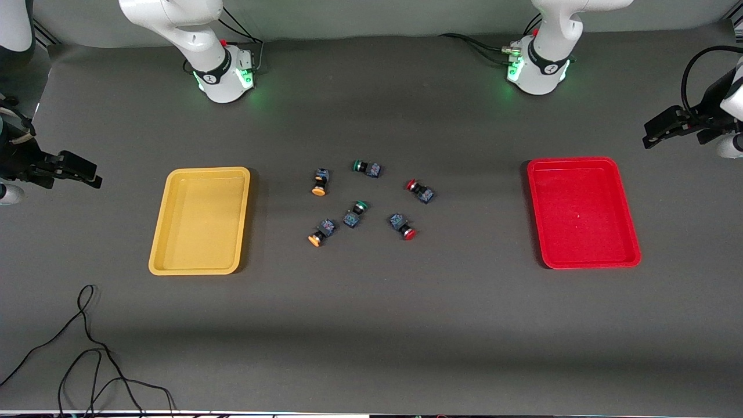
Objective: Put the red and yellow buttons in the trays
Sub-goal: 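Move both grippers from the trays toward the scattered buttons, then grasp a yellow button with the right gripper while the left gripper grasps a red button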
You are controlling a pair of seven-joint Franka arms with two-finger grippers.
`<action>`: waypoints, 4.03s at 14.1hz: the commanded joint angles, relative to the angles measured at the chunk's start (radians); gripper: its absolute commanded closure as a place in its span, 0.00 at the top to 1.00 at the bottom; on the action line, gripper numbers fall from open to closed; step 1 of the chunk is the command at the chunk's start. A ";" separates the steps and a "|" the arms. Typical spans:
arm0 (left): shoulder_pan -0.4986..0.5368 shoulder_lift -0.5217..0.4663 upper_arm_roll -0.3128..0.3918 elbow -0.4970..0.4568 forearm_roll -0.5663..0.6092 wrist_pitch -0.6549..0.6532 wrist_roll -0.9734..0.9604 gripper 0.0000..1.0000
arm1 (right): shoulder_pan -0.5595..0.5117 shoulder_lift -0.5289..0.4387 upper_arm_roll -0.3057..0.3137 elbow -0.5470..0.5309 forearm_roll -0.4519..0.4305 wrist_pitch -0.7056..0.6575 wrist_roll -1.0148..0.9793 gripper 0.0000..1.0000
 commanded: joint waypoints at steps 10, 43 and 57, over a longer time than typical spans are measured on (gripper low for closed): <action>0.002 -0.007 0.000 0.013 -0.030 -0.023 0.015 1.00 | 0.102 -0.036 -0.005 -0.075 0.000 -0.001 0.053 1.00; -0.521 0.501 -0.043 -0.050 -0.113 0.338 -0.882 0.99 | 0.775 0.348 -0.024 -0.718 0.015 1.096 0.898 0.84; -0.666 0.635 -0.044 -0.222 -0.131 0.684 -1.061 0.97 | 0.775 0.132 -0.092 -0.508 0.018 0.606 0.768 0.27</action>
